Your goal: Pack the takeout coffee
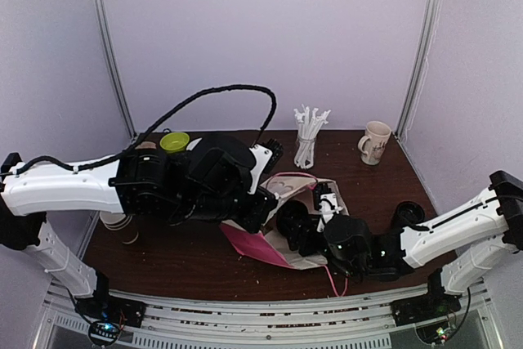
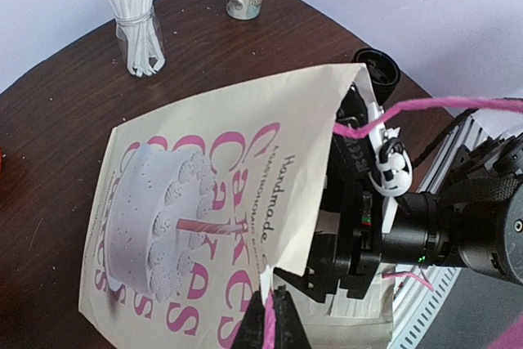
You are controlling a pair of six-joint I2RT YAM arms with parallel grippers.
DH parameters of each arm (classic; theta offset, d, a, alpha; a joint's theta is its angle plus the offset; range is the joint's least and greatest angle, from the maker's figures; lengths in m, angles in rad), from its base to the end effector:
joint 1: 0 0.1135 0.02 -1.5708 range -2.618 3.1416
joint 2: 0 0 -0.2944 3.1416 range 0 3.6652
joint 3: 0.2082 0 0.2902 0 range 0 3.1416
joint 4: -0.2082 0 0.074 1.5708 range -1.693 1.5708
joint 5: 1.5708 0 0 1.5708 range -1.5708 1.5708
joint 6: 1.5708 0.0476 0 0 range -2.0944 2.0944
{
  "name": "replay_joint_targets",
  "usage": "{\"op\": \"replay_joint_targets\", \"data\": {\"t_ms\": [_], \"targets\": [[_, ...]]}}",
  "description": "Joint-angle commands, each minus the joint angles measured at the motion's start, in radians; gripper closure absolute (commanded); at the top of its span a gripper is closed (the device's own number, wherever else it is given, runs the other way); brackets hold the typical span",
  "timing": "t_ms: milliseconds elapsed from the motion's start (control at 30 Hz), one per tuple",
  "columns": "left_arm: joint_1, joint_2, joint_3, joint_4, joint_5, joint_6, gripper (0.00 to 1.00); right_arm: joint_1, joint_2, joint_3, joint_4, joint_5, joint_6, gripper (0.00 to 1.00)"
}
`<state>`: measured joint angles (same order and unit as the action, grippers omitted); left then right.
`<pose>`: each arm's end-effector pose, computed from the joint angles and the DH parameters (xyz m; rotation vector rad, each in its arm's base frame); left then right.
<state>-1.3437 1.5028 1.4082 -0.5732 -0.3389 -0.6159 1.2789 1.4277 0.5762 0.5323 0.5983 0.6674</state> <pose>0.1014 -0.3683 0.3665 0.6348 2.1982 -0.7008 0.1171 0.2967 0.1953 -0.1648 1.9016 0.7897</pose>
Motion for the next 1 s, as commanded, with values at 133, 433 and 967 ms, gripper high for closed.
{"op": "replay_joint_targets", "data": {"t_ms": [133, 433, 967], "targets": [[-0.003, -0.035, 0.017, 0.127, -0.007, -0.010, 1.00, 0.010, 0.006, -0.023, 0.017, -0.054, -0.008, 0.45], [-0.003, -0.024, 0.015, 0.152, 0.037, -0.004, 1.00, 0.011, 0.072, 0.005, 0.033, 0.004, -0.016, 0.45], [-0.003, -0.062, -0.055, 0.166, 0.061, -0.028, 1.00, -0.004, 0.029, -0.010, 0.098, 0.195, 0.100, 0.46]]}}
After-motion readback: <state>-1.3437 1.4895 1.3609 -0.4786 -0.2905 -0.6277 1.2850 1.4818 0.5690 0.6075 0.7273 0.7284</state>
